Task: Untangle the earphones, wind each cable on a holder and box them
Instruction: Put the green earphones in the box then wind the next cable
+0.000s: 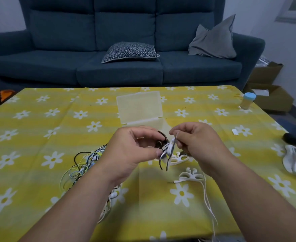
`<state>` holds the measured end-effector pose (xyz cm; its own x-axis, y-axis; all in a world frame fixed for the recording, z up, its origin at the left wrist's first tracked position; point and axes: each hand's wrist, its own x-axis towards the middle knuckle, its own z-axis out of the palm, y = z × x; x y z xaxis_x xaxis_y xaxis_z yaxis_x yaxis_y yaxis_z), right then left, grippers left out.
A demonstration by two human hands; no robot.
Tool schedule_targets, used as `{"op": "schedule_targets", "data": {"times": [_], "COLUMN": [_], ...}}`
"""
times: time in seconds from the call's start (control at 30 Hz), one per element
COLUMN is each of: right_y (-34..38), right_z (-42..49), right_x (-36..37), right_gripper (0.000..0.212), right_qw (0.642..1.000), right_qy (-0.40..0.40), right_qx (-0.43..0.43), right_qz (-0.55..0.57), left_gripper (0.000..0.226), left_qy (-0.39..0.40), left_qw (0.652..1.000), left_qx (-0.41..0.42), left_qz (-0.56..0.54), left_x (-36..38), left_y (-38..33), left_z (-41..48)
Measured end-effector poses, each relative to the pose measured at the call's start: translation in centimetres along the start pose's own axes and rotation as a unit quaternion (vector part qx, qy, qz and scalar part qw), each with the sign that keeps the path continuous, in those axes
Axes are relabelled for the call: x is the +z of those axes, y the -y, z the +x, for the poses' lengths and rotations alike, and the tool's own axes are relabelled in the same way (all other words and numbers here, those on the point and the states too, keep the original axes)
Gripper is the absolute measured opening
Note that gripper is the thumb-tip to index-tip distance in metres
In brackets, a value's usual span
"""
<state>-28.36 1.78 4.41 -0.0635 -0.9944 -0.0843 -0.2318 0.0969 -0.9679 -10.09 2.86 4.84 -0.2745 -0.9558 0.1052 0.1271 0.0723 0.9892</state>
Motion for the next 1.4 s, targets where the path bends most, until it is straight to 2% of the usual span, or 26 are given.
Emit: {"op": "schedule_targets", "data": {"times": [0.13,0.27,0.4,0.57,0.77,0.87,1.07,1.4], "right_y": [-0.3,0.3,0.9,1.7,2.0,2.3,2.4,2.4], "right_z": [-0.8,-1.7,-2.4,-2.5,-2.7,-2.8,-3.0,-3.1], "right_x": [1.2,2.0,2.1,1.6,1.0,0.8,1.0,1.2], "right_gripper": [0.026,0.028,0.025,0.023,0.024,0.024,0.024,0.025], "right_qw": [0.994,0.983,0.975,0.978,0.974,0.972,0.967,0.961], "right_qy": [0.094,0.167,0.208,0.199,0.218,0.226,0.246,0.266], "right_qx": [0.048,0.069,0.065,0.041,0.015,0.004,0.000,0.001], "right_qz": [-0.029,-0.027,-0.047,-0.052,-0.064,-0.064,-0.067,-0.069], "left_gripper": [0.028,0.027,0.027,0.036,0.037,0.035,0.024,0.022], "left_qy": [-0.102,-0.202,-0.253,-0.244,-0.240,-0.244,-0.239,-0.194], "left_qw": [0.991,0.979,0.965,0.953,0.948,0.948,0.961,0.965], "left_qx": [-0.001,0.008,0.023,0.070,0.084,0.077,0.009,0.040], "left_qz": [-0.091,-0.029,0.063,0.163,0.193,0.191,0.137,0.173], "left_x": [-0.2,-0.6,-0.8,-0.7,-0.7,-0.7,-0.7,0.2], "left_y": [0.1,0.4,0.6,0.2,0.4,0.5,0.3,0.8], "left_z": [0.5,0.7,0.6,0.7,0.7,0.7,0.6,0.6]}}
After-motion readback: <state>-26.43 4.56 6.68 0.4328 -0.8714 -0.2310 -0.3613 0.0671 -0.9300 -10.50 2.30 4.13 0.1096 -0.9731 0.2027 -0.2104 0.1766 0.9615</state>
